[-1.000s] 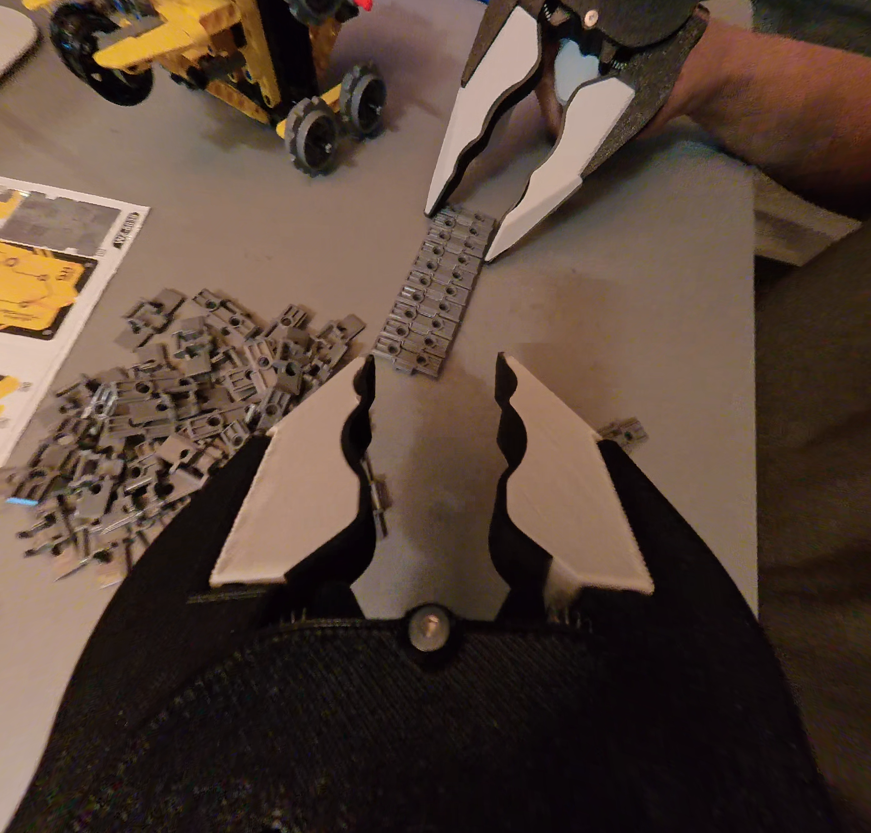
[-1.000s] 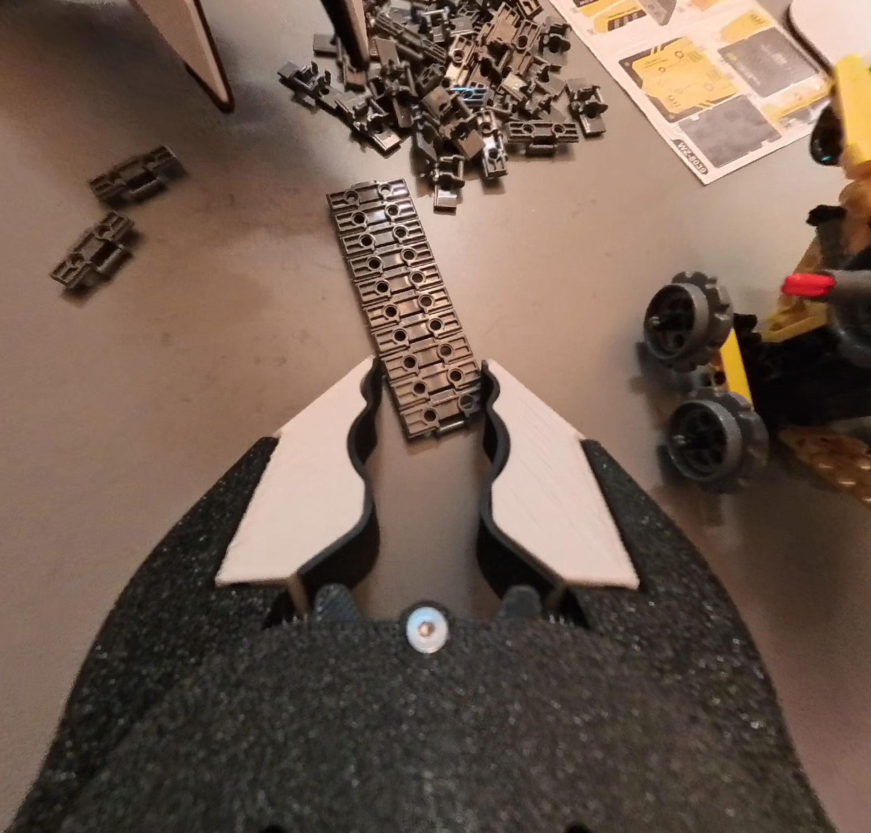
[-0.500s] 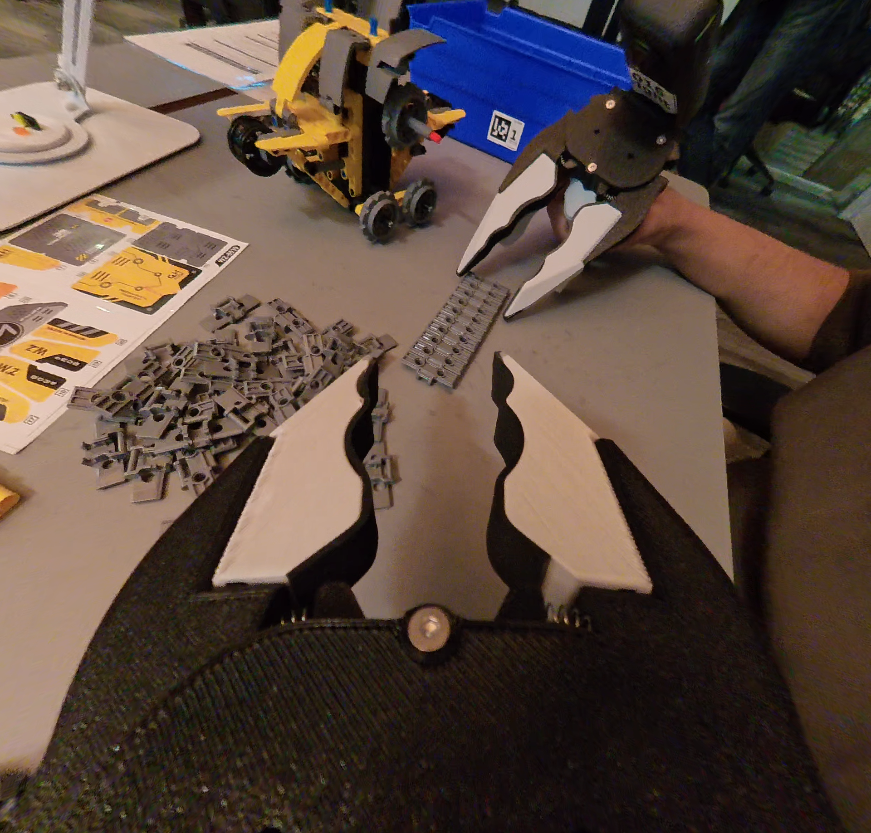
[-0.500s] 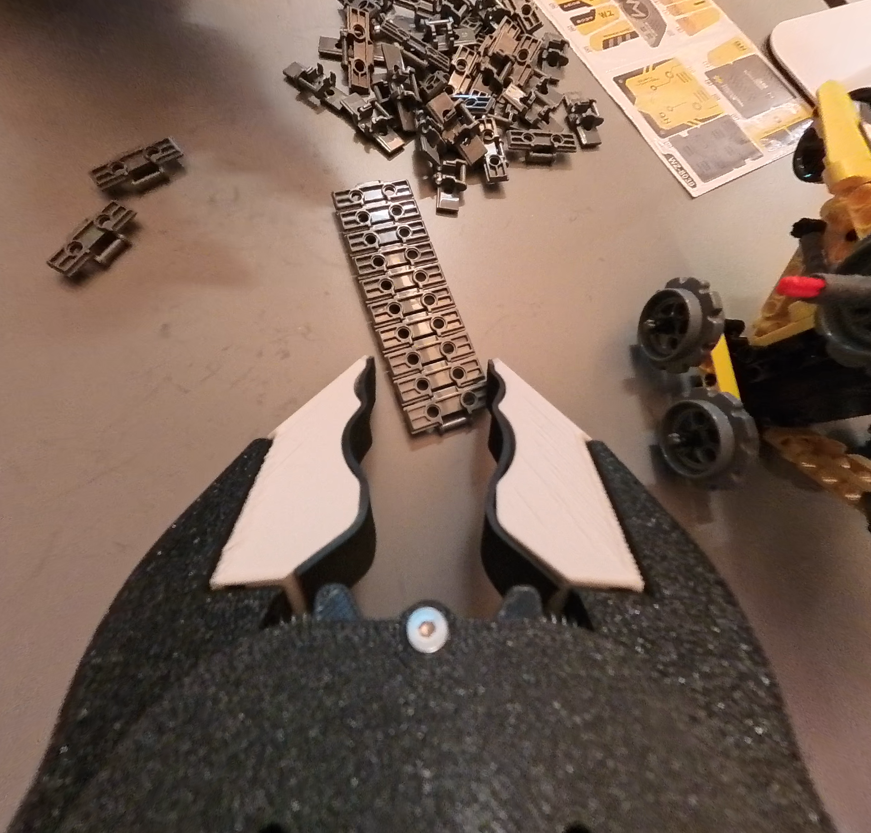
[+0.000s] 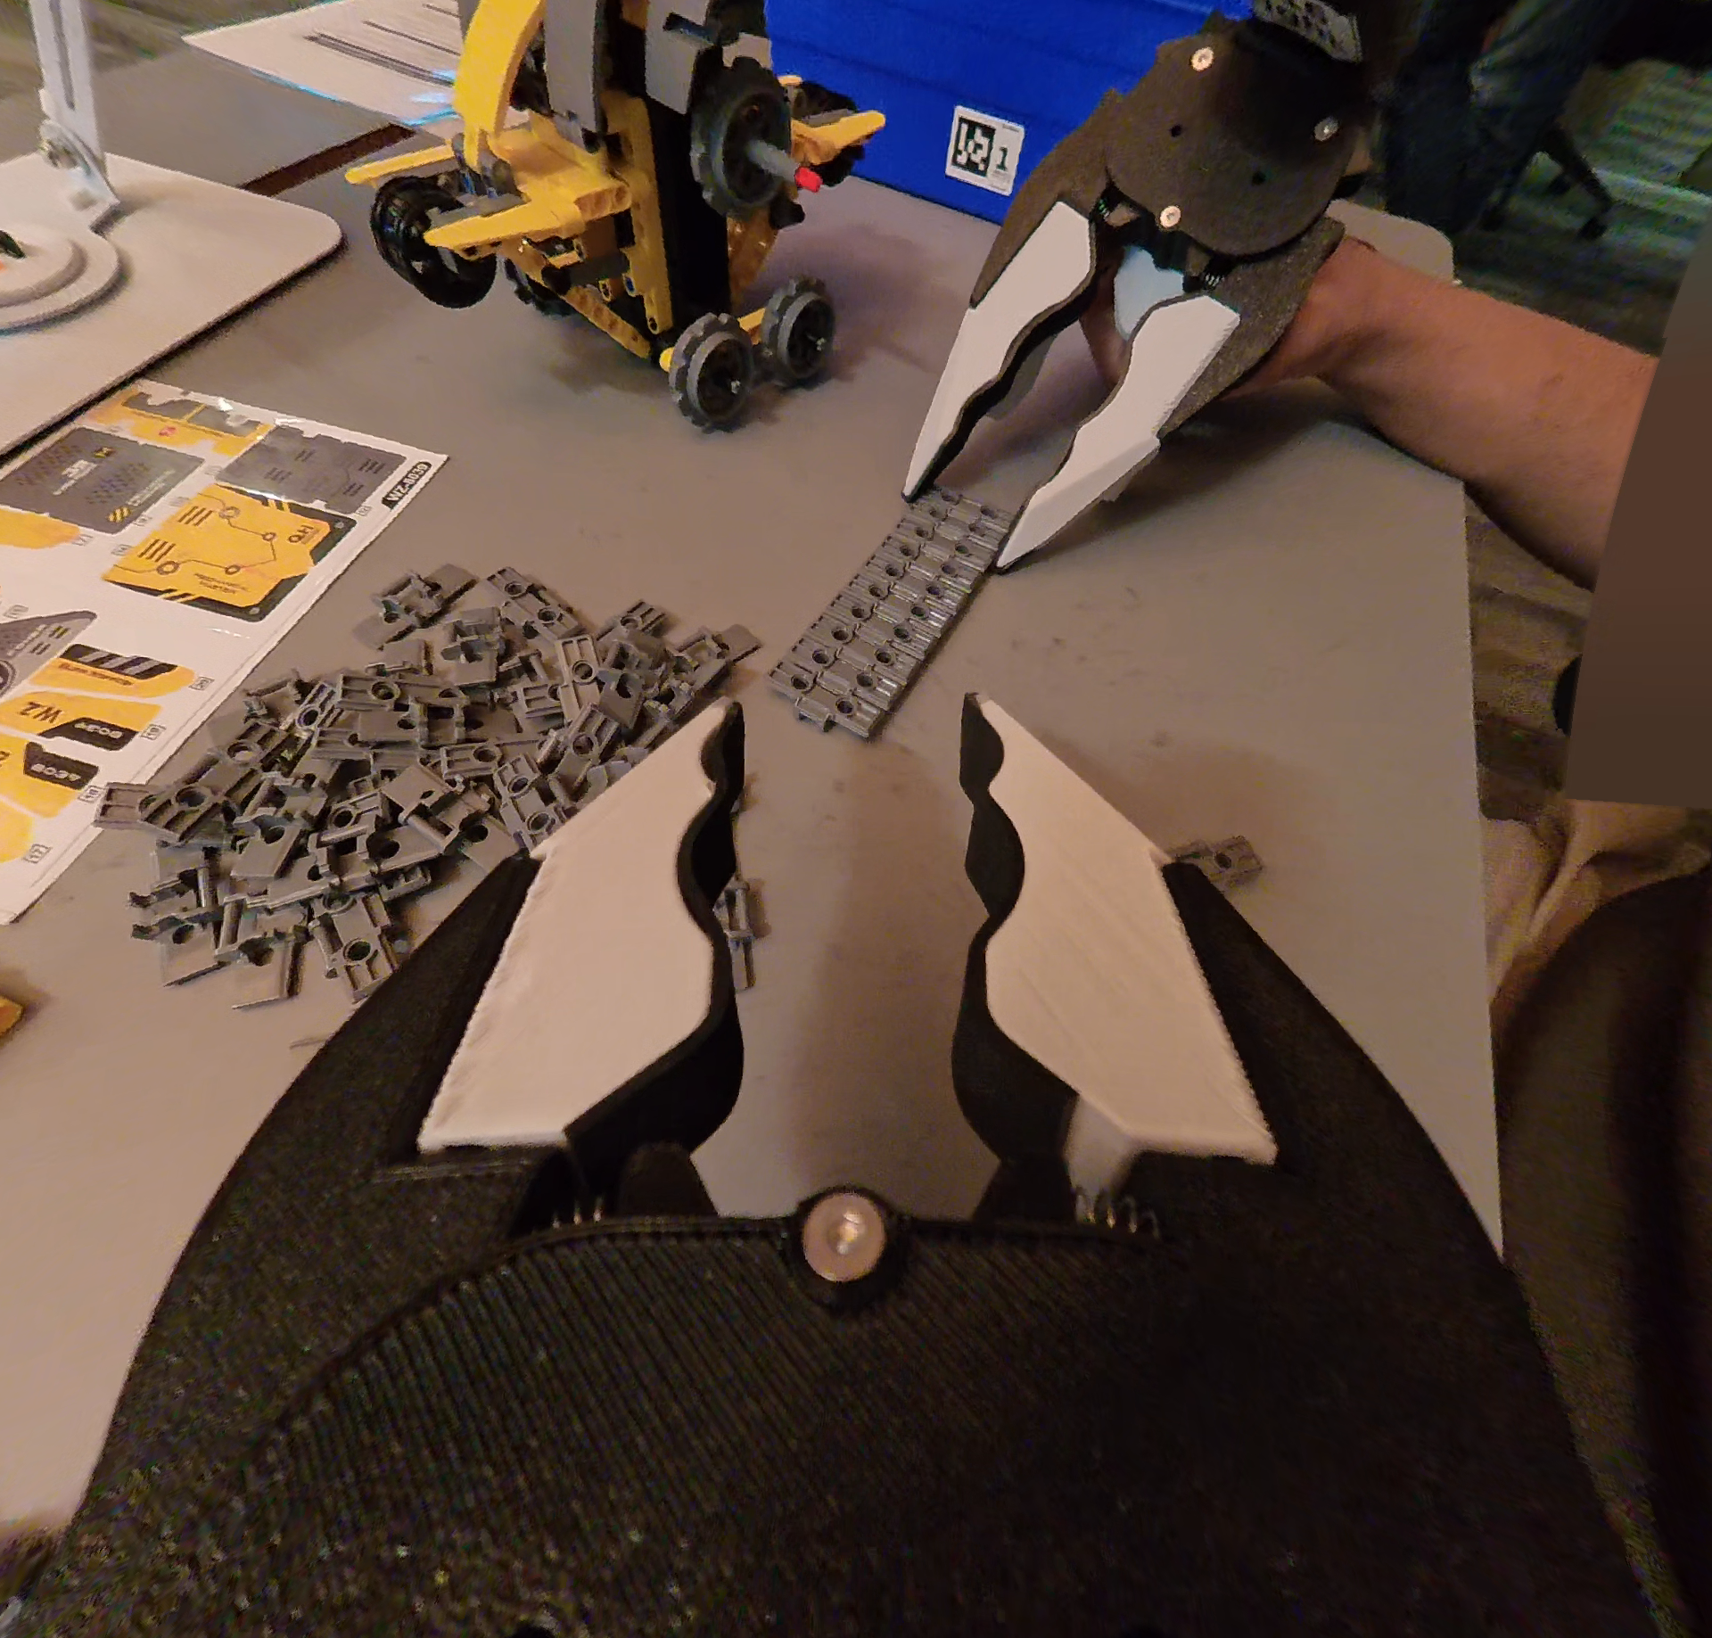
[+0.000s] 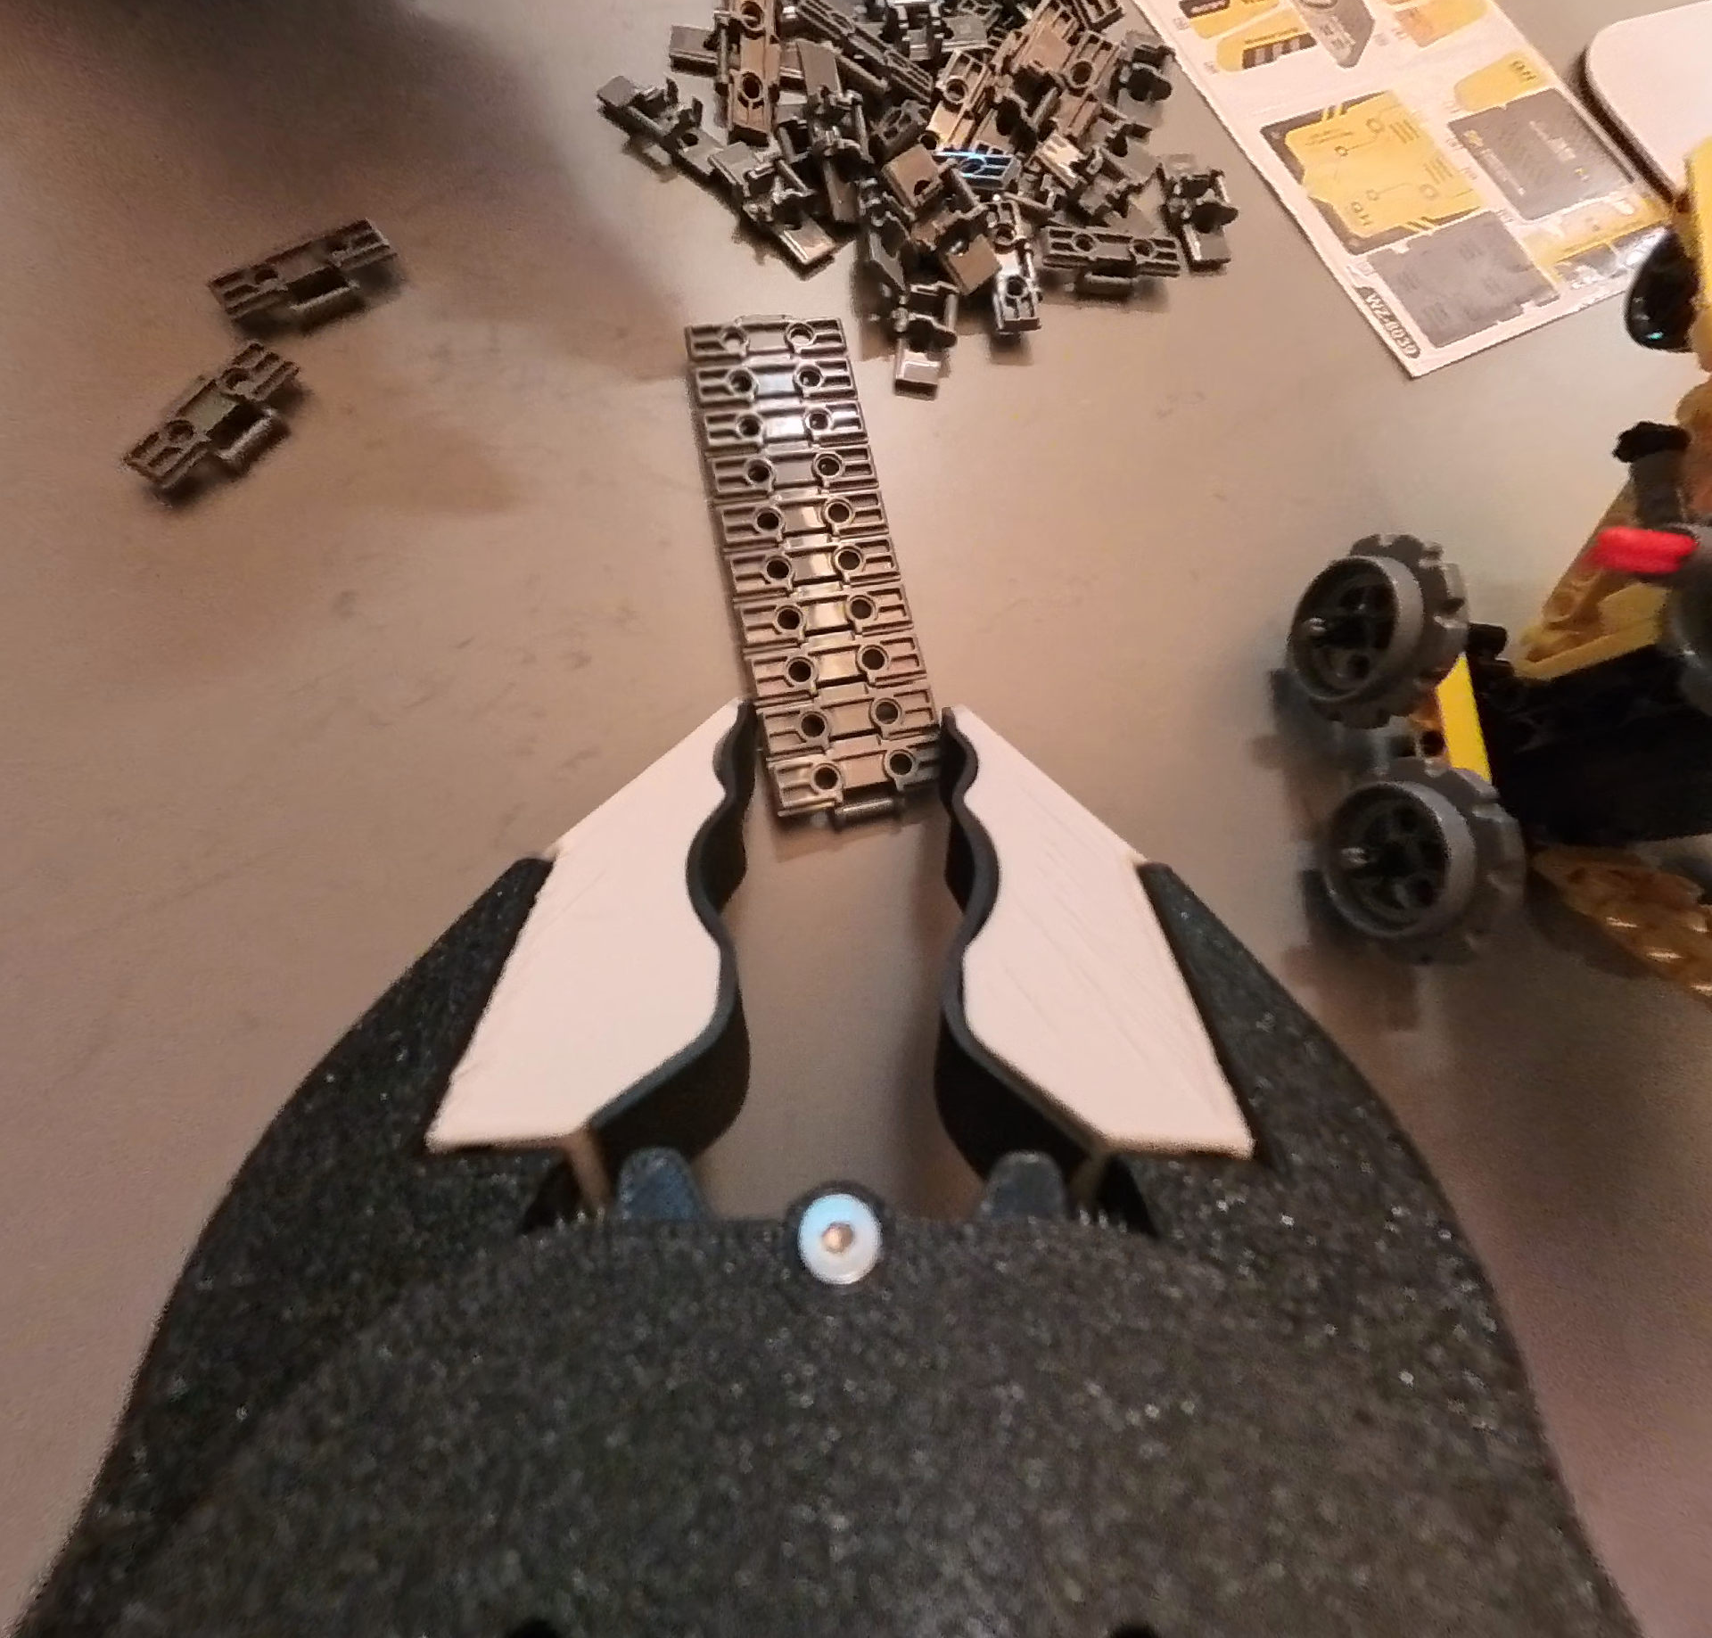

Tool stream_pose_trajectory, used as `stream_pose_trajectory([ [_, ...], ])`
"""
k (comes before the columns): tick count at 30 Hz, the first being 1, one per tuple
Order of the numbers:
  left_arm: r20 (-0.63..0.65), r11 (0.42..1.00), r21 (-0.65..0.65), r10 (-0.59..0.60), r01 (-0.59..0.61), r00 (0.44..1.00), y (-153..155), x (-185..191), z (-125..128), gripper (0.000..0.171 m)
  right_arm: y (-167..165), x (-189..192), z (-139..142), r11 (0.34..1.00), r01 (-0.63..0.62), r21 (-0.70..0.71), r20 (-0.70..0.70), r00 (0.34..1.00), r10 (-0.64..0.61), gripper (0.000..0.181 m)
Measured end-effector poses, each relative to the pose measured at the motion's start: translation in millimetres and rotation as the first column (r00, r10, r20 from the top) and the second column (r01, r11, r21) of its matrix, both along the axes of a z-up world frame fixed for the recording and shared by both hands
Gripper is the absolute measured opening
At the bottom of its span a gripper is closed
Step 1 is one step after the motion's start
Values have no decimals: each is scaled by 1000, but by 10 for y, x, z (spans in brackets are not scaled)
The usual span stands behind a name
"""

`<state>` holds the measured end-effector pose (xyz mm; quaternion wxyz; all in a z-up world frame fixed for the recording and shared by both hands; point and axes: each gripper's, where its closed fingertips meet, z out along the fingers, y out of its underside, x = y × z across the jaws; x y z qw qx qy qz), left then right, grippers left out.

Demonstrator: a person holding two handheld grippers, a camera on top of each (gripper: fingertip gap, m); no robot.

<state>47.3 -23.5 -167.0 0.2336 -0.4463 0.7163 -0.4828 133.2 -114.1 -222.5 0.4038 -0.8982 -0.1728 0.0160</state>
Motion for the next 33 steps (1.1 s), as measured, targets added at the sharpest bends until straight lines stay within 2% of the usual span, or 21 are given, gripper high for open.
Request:
stream_pose_trajectory([
  [8,26,998,-50,-21,22,999,-48,-10,89,46,11,8,-4,1000,-26,-3,-7,1000,26,39],
  [18,25,999,-38,-20,21,999,-43,-12,65,52,31,58,-1,1000,-16,2,2,1000,16,46],
  [22,47,999,-31,-15,16,999,-26,-21,96,52,33,67,90,998,16,66,40,999,-18,49],
  [24,76,999,-34,-1,4,997,-8,-39,161,52,34,-85,295,987,8,158,1,1000,-9,54],
  [27,81,998,-64,-14,19,997,-75,-161,240,55,16,-565,599,957,-86,276,-99,988,118,55],
  [29,20,998,-28,-61,61,998,-168,-294,141,57,11,-830,574,951,-161,264,-100,976,194,56],
  [33,-134,986,47,-156,163,979,-387,-560,-168,53,28,-1246,322,931,-347,117,-92,929,358,55],
])
